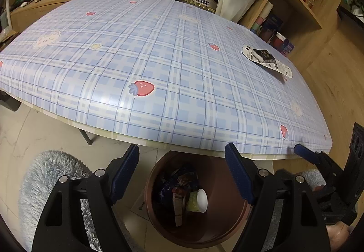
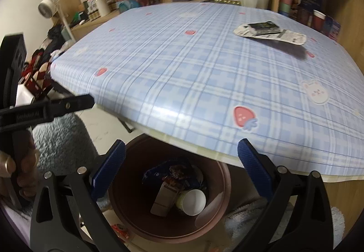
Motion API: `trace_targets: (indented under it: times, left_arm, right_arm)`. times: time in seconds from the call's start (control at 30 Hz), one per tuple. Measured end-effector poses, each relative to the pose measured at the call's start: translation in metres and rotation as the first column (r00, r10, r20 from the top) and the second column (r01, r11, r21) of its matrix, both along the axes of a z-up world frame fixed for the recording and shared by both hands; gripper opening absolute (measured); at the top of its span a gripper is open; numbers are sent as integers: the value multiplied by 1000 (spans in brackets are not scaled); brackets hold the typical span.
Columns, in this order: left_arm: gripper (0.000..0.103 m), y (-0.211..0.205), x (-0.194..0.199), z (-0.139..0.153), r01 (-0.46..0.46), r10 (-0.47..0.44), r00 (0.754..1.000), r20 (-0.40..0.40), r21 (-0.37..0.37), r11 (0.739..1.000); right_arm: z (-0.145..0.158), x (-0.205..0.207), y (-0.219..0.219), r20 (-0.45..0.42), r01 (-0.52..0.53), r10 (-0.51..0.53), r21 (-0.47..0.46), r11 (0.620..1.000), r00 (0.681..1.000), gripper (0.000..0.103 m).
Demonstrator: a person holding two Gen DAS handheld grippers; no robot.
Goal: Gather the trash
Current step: 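Grasp the black Edce tissue pack with the left gripper while the right gripper grasps the white packaging card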
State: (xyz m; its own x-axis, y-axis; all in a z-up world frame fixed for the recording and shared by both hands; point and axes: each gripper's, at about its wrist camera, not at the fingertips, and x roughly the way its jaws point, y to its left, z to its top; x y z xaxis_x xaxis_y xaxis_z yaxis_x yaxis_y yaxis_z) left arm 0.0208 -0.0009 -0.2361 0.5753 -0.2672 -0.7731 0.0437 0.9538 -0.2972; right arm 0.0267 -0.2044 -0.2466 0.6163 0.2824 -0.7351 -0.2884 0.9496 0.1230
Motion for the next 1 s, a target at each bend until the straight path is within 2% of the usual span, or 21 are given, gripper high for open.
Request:
trace_targets:
  times: [0.27, 0.47, 0.6, 0.77, 0.9, 1.0]
  left_arm:
    - [76, -5, 15, 24, 44, -46, 997, 55, 36, 998]
    - [76, -28, 48, 46, 132, -134, 988, 74, 34, 991]
    - [77, -59, 82, 59, 220, -223, 973, 65, 44, 974]
    - [77, -104, 135, 63, 324, -327, 944, 50, 70, 944]
    - [76, -150, 186, 59, 445, -451, 891, 41, 110, 889]
    - [69, -175, 219, 53, 488, -493, 869, 26, 107, 866]
  right_arm:
    - [23, 17, -46, 32, 140, -144, 104, 985, 989, 97]
    - [41, 45, -90, 54, 256, -262, 93, 962, 964, 97]
    - [46, 64, -122, 57, 321, -327, 96, 942, 943, 97]
    - [43, 84, -145, 38, 341, -344, 68, 938, 938, 97]
    - [39, 103, -161, 21, 345, -347, 51, 937, 938, 97]
    - [37, 114, -169, 7, 345, -346, 60, 937, 938, 97]
